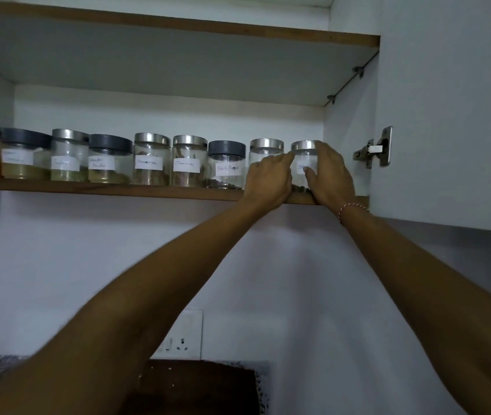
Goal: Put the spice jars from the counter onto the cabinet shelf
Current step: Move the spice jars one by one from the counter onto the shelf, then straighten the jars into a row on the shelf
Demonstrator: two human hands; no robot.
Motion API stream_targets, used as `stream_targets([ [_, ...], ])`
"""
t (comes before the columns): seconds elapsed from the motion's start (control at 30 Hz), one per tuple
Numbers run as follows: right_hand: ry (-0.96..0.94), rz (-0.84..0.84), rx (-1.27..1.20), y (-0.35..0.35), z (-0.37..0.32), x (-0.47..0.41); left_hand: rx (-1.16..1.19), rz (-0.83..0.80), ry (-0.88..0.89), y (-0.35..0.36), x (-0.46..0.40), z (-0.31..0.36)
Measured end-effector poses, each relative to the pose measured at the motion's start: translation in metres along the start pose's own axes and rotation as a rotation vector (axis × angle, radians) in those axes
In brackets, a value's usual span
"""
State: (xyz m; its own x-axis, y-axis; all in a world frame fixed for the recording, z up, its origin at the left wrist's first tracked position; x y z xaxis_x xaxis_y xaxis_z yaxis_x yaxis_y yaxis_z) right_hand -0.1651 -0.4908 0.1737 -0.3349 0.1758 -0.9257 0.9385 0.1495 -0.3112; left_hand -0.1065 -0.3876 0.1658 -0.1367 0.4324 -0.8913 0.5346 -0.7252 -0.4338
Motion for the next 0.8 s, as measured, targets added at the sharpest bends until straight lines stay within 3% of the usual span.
stream_targets([
  [0.13,-0.123,-0.070,0.095,0.032,-0.047,0.015,-0.210,-0.079,0.031,-0.014,0.025,-0.040],
  [0.3,-0.242,-0.112,0.192,0.073,-0.112,0.021,-0.276,-0.211,0.002,-0.044,0.070,-0.118],
  [0.67,-0.299,-0.193,0.158,0.202,-0.273,0.026,-0.463,-0.235,-0.111,-0.151,0.153,-0.319],
  [0.8,-0.303,-0.201,0.159,0.248,-0.322,0.018,-0.361,-0.211,-0.179,-0.178,0.170,-0.395],
])
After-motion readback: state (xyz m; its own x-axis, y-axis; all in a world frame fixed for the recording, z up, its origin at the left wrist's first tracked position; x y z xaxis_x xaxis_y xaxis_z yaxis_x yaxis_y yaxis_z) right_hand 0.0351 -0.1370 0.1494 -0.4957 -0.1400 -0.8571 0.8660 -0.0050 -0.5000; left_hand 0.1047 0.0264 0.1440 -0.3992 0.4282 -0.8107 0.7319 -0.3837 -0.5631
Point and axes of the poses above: each hand's wrist, its own x-axis away from the middle knuckle, its own y-axis out of the palm, z = x × y, the point moved 6 cm from there along -x, towards the middle knuckle, and after that the axes turned 9 degrees about -x, right-handed, at the moved point
